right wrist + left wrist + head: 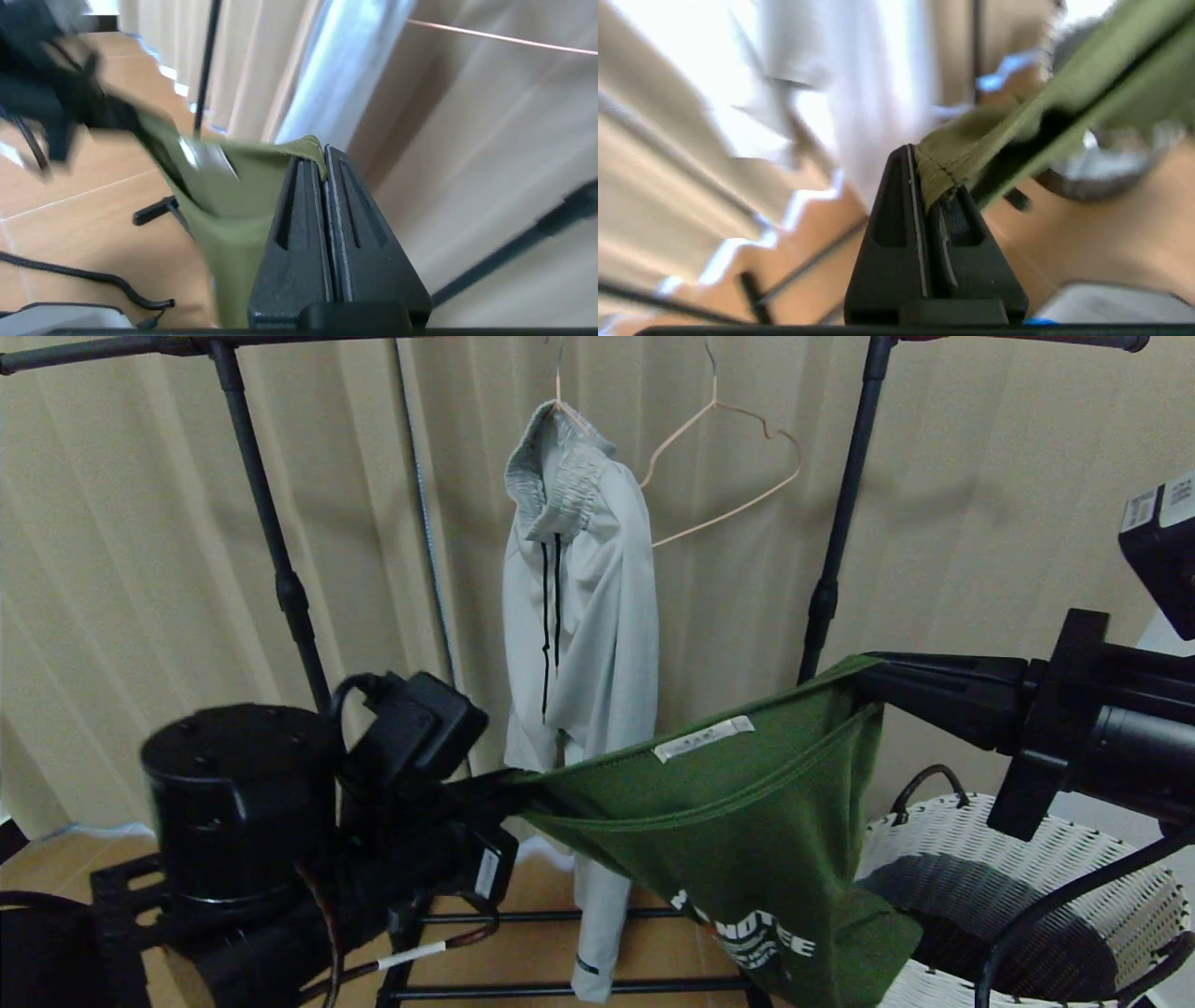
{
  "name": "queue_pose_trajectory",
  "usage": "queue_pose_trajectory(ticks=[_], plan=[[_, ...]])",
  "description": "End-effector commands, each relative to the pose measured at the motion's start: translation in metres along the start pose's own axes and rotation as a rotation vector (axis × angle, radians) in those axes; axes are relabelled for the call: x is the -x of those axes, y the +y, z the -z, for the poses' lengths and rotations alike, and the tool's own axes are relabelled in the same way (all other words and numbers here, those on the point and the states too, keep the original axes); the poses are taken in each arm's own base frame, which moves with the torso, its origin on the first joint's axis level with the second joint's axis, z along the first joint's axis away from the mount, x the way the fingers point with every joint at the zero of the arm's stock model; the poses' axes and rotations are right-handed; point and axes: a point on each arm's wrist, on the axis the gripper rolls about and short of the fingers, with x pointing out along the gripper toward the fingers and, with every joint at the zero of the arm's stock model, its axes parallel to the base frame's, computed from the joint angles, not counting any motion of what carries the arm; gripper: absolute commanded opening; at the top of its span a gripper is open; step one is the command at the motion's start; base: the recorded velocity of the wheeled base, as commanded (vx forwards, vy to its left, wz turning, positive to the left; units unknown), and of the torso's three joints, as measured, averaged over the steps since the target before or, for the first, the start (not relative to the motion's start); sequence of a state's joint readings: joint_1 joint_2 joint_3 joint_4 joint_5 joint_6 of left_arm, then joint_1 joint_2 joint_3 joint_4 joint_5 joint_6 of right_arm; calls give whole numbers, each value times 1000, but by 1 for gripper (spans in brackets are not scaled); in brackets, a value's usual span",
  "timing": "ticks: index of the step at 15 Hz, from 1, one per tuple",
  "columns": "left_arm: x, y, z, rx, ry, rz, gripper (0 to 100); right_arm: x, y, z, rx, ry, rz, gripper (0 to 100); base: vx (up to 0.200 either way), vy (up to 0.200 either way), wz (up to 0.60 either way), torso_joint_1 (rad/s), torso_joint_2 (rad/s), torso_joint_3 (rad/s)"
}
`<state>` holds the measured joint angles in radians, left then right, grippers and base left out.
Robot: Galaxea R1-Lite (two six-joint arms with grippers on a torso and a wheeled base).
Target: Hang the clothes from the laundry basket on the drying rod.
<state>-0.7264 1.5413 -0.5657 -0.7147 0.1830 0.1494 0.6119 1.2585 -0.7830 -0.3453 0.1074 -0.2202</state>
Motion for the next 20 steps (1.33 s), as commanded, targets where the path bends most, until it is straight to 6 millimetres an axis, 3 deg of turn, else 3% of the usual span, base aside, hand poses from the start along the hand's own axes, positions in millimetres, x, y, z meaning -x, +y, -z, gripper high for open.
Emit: queue_pose_trajectory(ticks=[1,6,8,14,20], plan=[[27,24,-58,36,-170,-69,0,15,-5,-3,1,-32,41,0,0,0,0,0,0,0],[38,34,-109,47,-232,-81,0,19,-17,-13,4,-65,104,0,0,0,0,0,0,0],[39,38,-137,53,-279,-88,0,16,-24,-27,11,-114,129,0,0,0,0,0,0,0],[44,37,-137,59,-272,-80,0,11,-31,-46,22,-178,109,0,0,0,0,0,0,0],[68,40,-135,56,-303,-73,0,-10,-36,-46,25,-224,110,0,0,0,0,0,0,0]])
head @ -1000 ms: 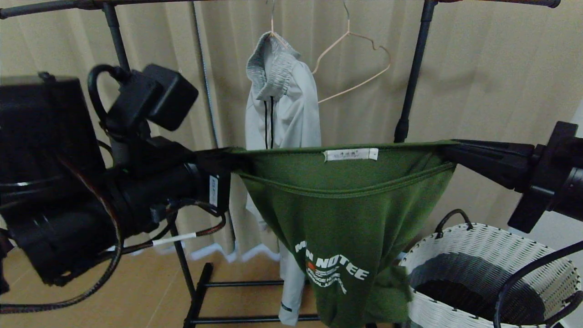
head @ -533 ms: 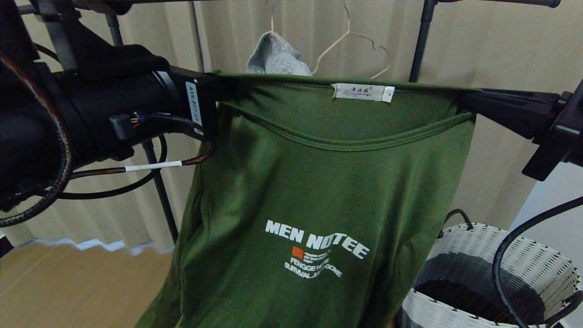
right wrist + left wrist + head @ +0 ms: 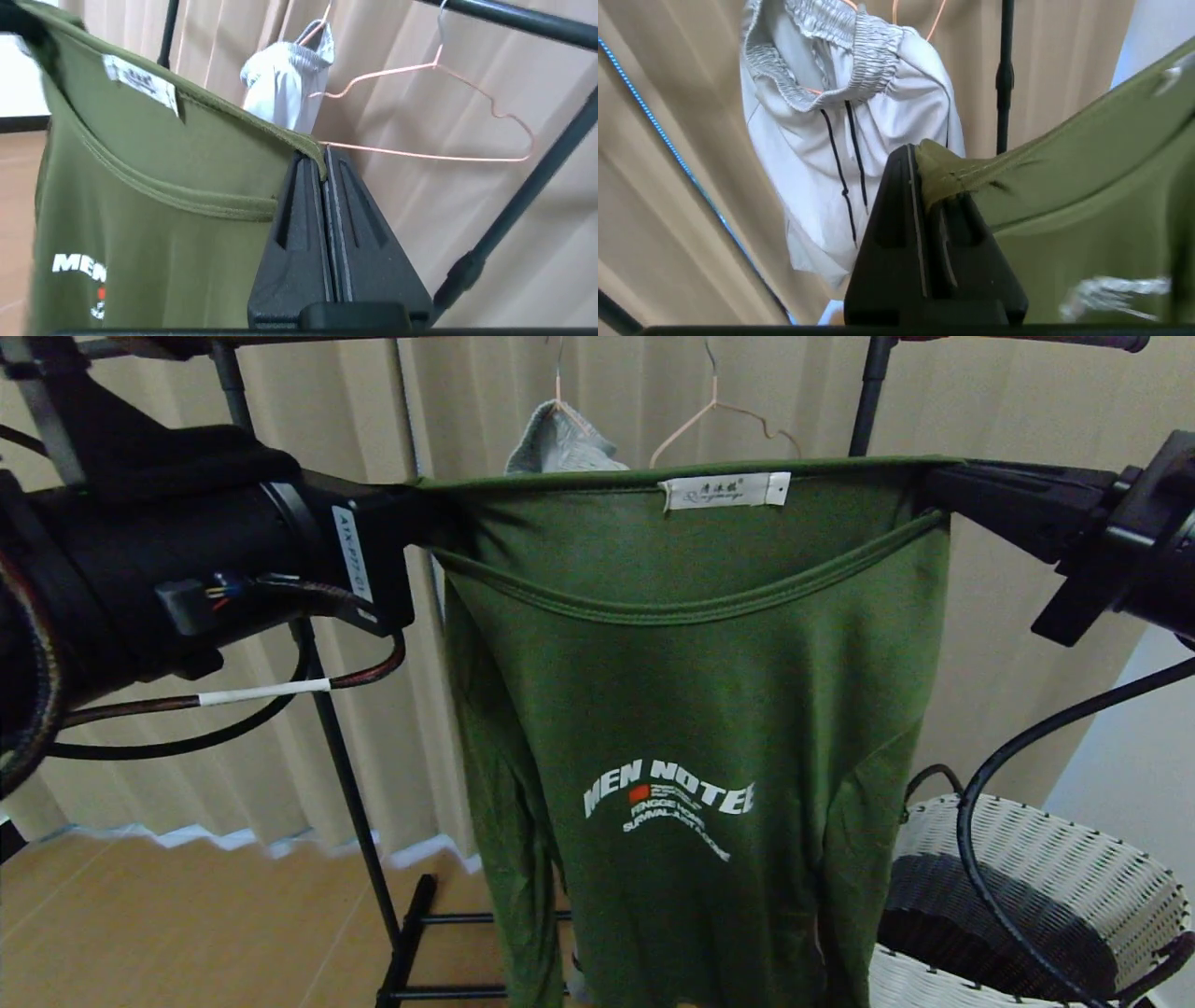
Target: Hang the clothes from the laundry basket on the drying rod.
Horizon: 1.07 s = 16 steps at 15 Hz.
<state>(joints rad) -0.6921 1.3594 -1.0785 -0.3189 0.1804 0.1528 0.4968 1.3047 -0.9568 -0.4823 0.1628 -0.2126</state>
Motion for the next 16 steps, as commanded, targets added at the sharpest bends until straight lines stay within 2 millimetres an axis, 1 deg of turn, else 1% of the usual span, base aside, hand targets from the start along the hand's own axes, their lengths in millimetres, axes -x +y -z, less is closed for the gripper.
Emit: queue_pose_trajectory(ticks=[1,3,4,5,7,8,10,15,16], plan=[[13,0,-2,3,-18,18,0,-13,0,10,-9,36,-8,0,0,0,0,0,0,0],[21,-5,-1,5,-27,85,0,-29,-1,18,-32,48,-10,0,0,0,0,0,0,0],[29,-9,1,5,-35,160,0,-42,-2,22,-40,32,-6,0,0,0,0,0,0,0],[33,-10,5,5,-38,231,0,-52,-3,24,-43,13,-4,0,0,0,0,0,0,0],[41,-13,15,3,-29,341,0,-64,-4,30,-47,-7,0,0,0,0,0,0,0,0],[44,-14,18,2,-28,376,0,-67,-4,33,-47,-7,0,0,0,0,0,0,0,0],[47,-16,17,2,-35,411,0,-67,-5,34,-56,-9,3,0,0,0,0,0,0,0],[46,-18,18,4,-32,421,0,-64,-8,34,-57,-6,20,0,0,0,0,0,0,0],[45,-18,19,5,-27,415,0,-60,-8,31,-54,-13,22,0,0,0,0,0,0,0]])
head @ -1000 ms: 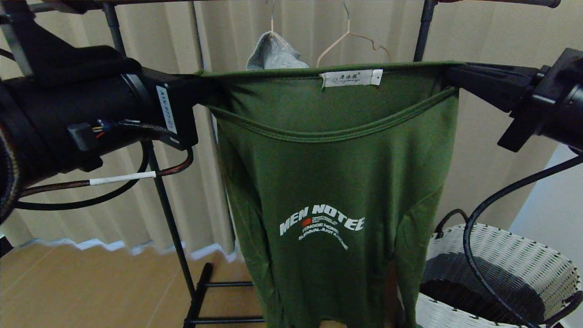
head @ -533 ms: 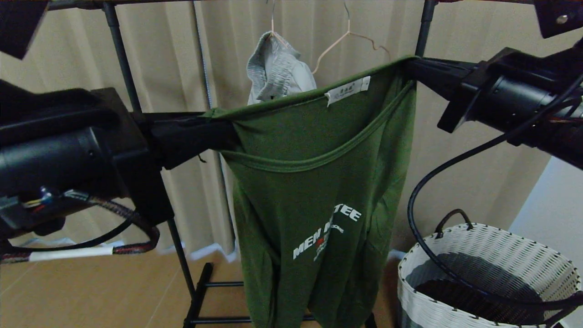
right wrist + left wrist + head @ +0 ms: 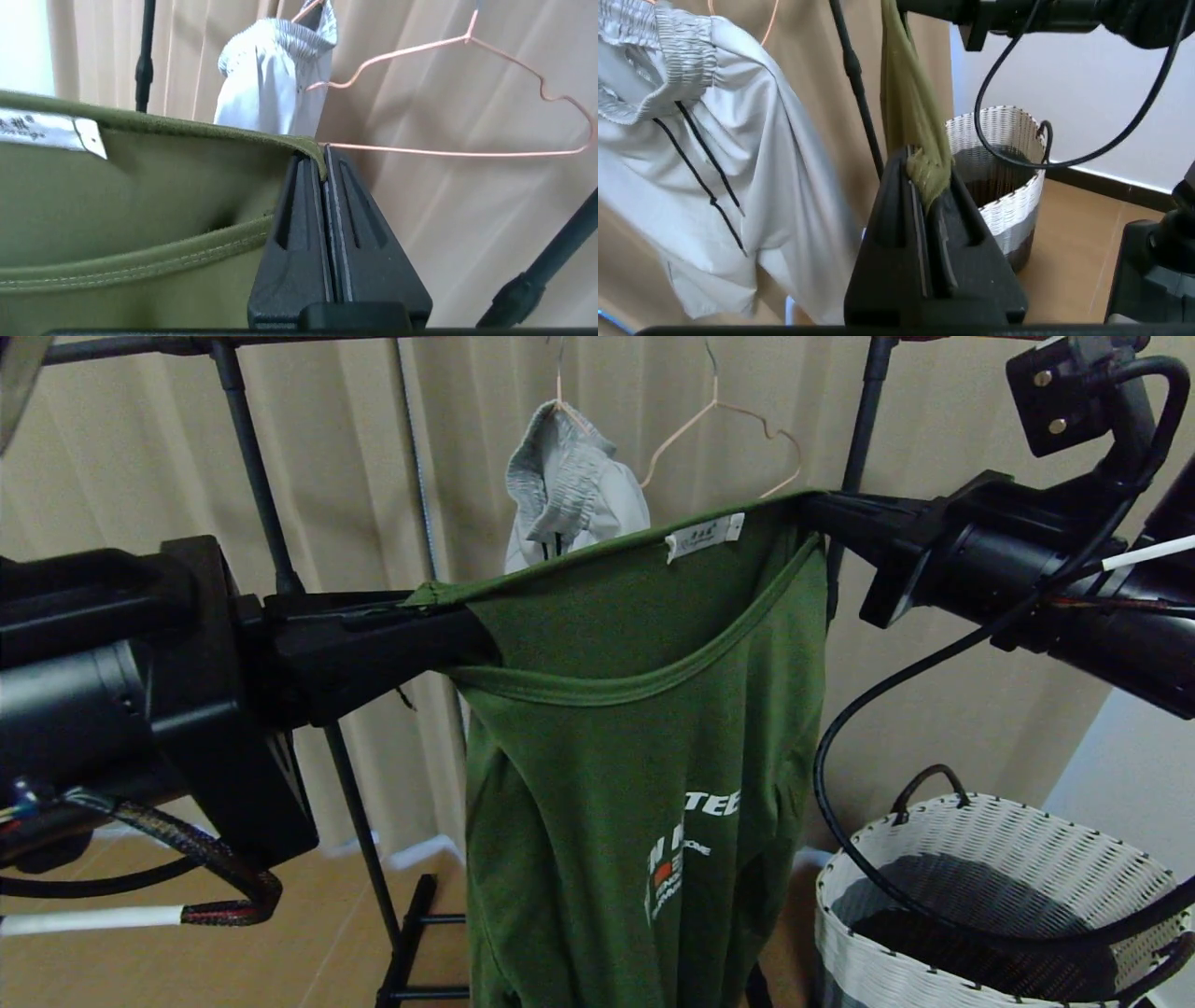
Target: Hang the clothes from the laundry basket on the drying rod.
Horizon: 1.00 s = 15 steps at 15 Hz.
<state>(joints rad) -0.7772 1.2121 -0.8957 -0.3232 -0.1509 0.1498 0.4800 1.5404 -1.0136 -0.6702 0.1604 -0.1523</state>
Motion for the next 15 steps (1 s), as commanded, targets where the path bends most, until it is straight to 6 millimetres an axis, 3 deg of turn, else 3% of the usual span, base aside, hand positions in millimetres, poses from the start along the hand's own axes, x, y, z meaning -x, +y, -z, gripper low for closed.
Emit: queue_pose_trajectory(ticks=[1,4,7,10,15], plan=[[-2,1,1,-1,6,-5,0,6,0,-4,4,-6,3,0,0,0,0,0,0,0],[-10,10,2,-2,33,-104,0,19,-10,-9,7,27,47,0,0,0,0,0,0,0],[-38,22,1,-2,73,-260,0,44,-13,-23,6,48,70,0,0,0,0,0,0,0],[-73,35,-9,-4,66,-375,0,77,-7,-32,-3,68,60,0,0,0,0,0,0,0],[-105,50,-8,-7,75,-440,0,110,11,-37,-39,35,-97,0,0,0,0,0,0,0]])
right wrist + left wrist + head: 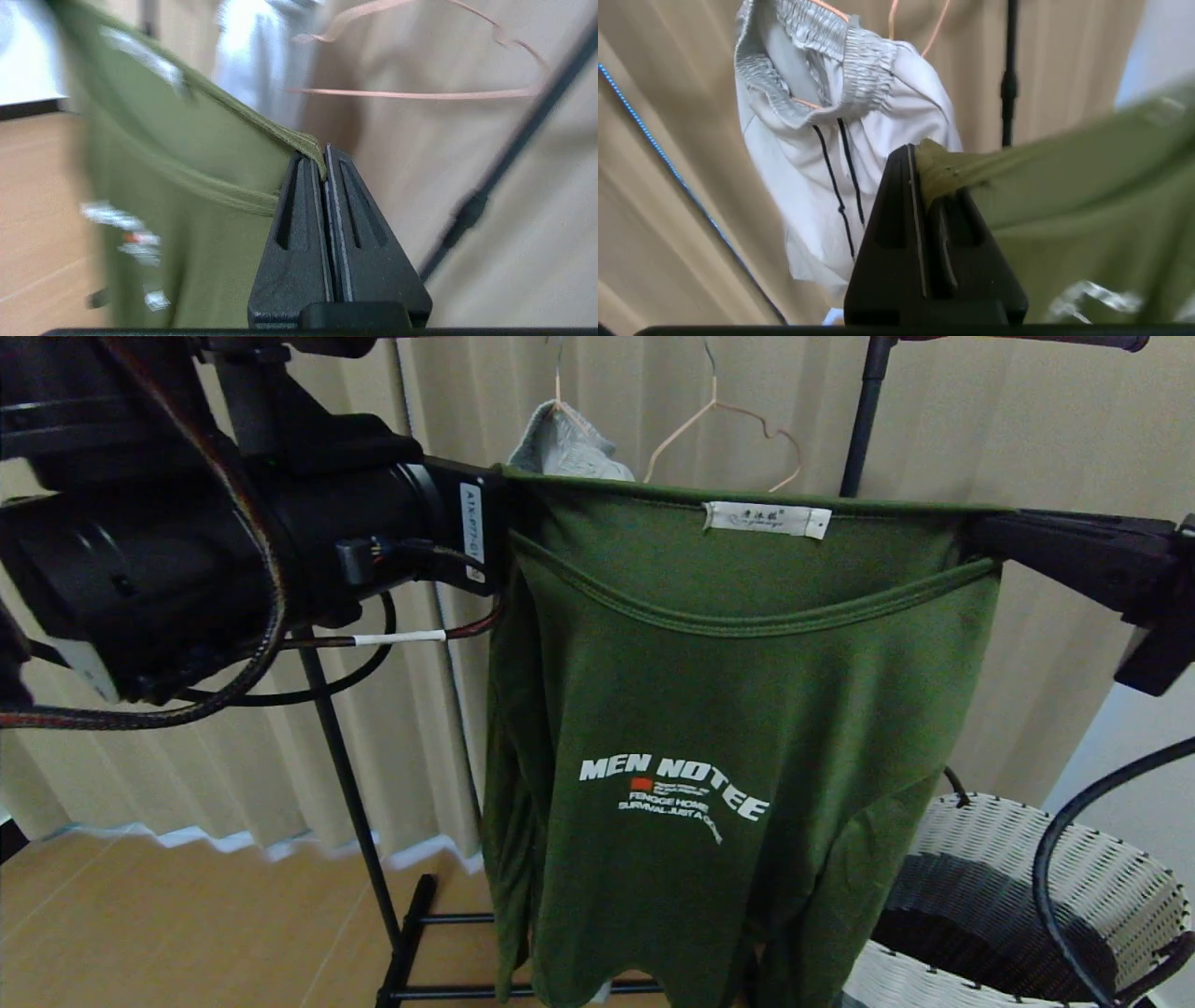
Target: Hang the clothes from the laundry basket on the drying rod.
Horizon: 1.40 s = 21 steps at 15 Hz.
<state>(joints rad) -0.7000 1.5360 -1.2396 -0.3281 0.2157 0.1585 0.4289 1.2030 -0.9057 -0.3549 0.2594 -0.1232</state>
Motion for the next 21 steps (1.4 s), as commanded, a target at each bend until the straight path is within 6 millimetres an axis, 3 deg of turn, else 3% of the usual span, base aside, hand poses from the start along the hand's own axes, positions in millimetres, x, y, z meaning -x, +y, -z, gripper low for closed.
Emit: queue_pose_trajectory(ticks=[1,6,12,16,18,19,21], plan=[[-21,-6,10,-4,34,1,0,19,13,-5,4,-45,-77,0,0,0,0,0,0,0],[-38,-7,9,2,30,-32,0,31,29,7,-33,-34,-282,0,0,0,0,0,0,0],[-33,-6,9,1,36,-33,0,22,26,9,-37,-13,-260,0,0,0,0,0,0,0],[1,2,-1,-6,72,-1,0,1,-6,12,-31,21,-114,0,0,0,0,0,0,0],[21,6,-7,-7,74,71,0,-10,-11,9,-26,9,-106,0,0,0,0,0,0,0],[21,6,-7,-7,74,71,0,-10,-11,9,-26,9,-106,0,0,0,0,0,0,0],[50,9,-7,-15,117,186,0,-31,-22,14,-13,-22,-68,0,0,0,0,0,0,0]])
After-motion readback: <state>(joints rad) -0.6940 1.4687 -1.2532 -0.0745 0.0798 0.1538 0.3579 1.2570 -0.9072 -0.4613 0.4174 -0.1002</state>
